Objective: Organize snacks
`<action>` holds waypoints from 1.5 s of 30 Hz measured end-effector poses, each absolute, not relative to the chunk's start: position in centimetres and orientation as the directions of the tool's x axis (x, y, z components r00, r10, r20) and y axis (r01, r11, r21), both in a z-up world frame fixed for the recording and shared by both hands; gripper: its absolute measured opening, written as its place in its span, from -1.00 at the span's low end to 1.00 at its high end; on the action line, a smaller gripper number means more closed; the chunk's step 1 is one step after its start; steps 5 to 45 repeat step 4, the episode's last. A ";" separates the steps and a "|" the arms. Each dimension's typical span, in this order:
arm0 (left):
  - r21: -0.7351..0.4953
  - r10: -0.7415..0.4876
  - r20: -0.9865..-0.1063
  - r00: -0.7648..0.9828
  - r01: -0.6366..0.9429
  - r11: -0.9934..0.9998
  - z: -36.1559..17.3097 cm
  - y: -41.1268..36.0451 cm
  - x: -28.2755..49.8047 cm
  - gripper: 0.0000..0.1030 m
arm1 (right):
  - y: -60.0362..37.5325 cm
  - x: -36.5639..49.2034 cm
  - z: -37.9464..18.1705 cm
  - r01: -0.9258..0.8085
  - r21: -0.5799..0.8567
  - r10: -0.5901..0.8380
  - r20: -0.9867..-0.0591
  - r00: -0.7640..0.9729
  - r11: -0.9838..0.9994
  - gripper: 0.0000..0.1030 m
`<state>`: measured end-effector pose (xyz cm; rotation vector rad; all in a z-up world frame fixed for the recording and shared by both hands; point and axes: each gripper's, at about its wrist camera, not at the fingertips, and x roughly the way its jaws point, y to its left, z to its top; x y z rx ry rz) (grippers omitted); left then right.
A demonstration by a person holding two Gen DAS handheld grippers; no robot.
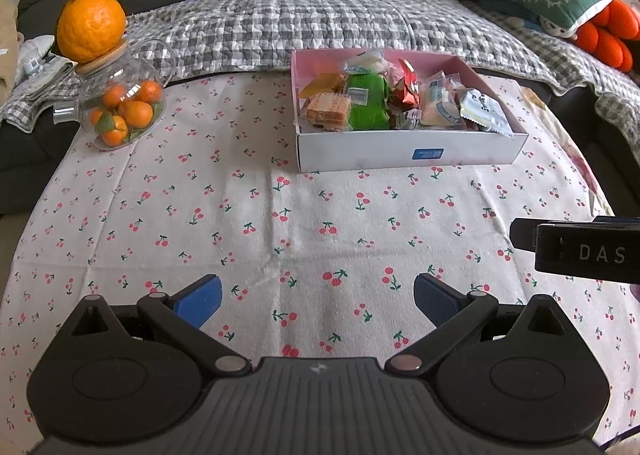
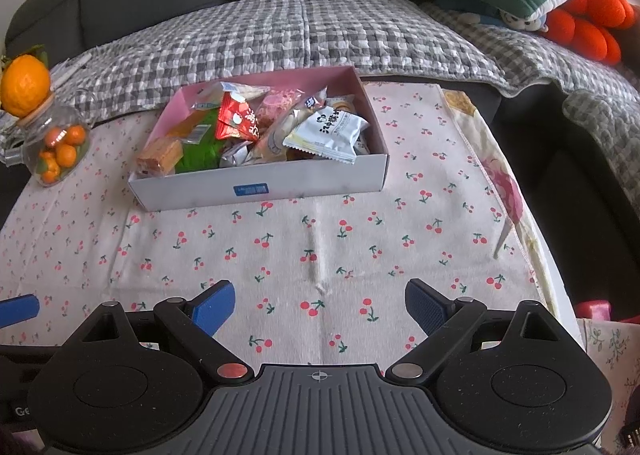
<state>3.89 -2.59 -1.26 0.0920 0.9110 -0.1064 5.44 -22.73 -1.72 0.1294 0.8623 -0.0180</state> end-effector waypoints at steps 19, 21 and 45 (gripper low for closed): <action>0.035 -0.061 -0.791 0.609 0.145 0.989 -1.3 -2.6 3.9 0.99 | -22.7 5.5 -1.7 0.068 0.106 0.037 -0.758 0.651 0.992 0.83; 0.035 -0.061 -0.791 0.609 0.145 0.989 -1.3 -2.6 3.9 0.99 | -22.7 5.5 -1.7 0.068 0.106 0.037 -0.758 0.651 0.992 0.83; 0.035 -0.061 -0.791 0.609 0.145 0.989 -1.3 -2.6 3.9 0.99 | -22.7 5.5 -1.7 0.068 0.106 0.037 -0.758 0.651 0.992 0.83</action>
